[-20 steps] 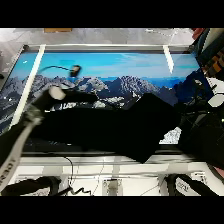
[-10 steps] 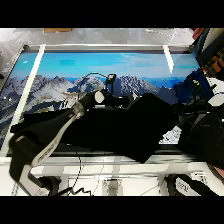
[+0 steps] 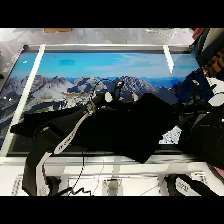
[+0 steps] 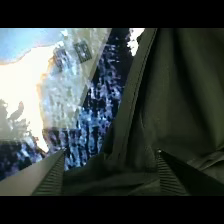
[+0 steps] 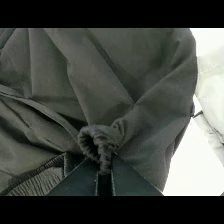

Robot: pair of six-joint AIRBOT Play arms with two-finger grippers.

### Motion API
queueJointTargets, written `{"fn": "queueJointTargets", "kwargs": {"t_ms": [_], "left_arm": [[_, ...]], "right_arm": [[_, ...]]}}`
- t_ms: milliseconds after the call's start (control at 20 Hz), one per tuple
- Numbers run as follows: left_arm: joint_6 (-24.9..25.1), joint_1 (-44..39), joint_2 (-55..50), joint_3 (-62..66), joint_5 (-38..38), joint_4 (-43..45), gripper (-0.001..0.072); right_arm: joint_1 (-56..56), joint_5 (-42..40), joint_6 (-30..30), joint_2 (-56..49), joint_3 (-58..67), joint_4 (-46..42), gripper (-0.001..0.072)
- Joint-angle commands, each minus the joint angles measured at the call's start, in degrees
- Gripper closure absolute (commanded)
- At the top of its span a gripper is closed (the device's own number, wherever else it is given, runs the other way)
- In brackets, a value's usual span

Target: Fold the clothes and pants, and hang the long-sleeved shirts on hangers.

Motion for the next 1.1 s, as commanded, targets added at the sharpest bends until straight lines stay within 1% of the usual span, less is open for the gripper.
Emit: {"fn": "queueJointTargets", "kwargs": {"t_ms": [0, 50, 100, 150, 200, 250, 300, 400, 500, 750, 800, 900, 1050], "left_arm": [[0.4, -0.4, -1.0, 0.7, -0.6, 0.0, 0.0354], [0.4, -0.4, -1.4, 0.7, -0.6, 0.0, 0.0446], [0.4, -0.4, -1.7, 0.7, -0.3, 0.0, 0.0451], [0.3, -0.4, -2.0, 0.7, 0.9, 0.0, 0.0478], [0.3, -0.3, -2.0, 0.7, 2.8, 0.0, 0.0545], [0.3, -0.3, -1.9, 0.7, 5.4, -0.1, 0.0640], [0.3, -0.3, -1.8, 0.7, 8.0, -0.1, 0.0697], [0.3, -0.3, -1.4, 0.7, 13.1, 0.0, 0.0698], [0.3, -0.2, -0.7, 0.7, 16.2, 0.0, 0.0698], [0.4, 2.0, 3.7, 0.7, 16.6, 0.3, 0.0699], [0.4, 2.6, 5.3, 0.7, 16.3, 1.4, 0.0699], [0.4, 3.5, 8.6, 0.7, 12.8, 6.5, 0.0698], [0.7, 3.8, 13.2, 0.7, 2.7, 19.0, 0.0699]], "right_arm": [[0.0, -0.5, 0.0, 0.0, 0.0, 0.0, 0.0684], [0.0, -0.5, 0.0, 0.0, 0.0, 0.0, 0.0684], [0.0, -0.5, 0.0, 0.0, 0.0, 0.0, 0.0684], [0.0, -0.5, 0.0, 0.0, 0.0, 0.0, 0.0684], [0.0, -0.5, 0.0, 0.0, 0.0, 0.0, 0.0684], [0.0, -0.5, 0.0, 0.0, 0.0, 0.0, 0.0684], [0.0, -0.5, 0.0, 0.0, 0.0, 0.0, 0.0684], [0.0, -0.5, 0.0, 0.0, 0.0, 0.0, 0.0684], [0.0, -0.5, 0.0, 0.0, 0.0, 0.0, 0.0684], [0.0, -0.5, 0.0, 0.0, 0.0, -0.5, 0.0684], [0.0, -0.5, 0.0, 0.0, 0.0, -0.8, 0.0684], [0.0, -0.9, 0.0, 0.0, 0.0, -3.0, 0.0684], [0.0, -2.1, 0.0, 0.0, 0.0, -4.9, 0.0684]]}}
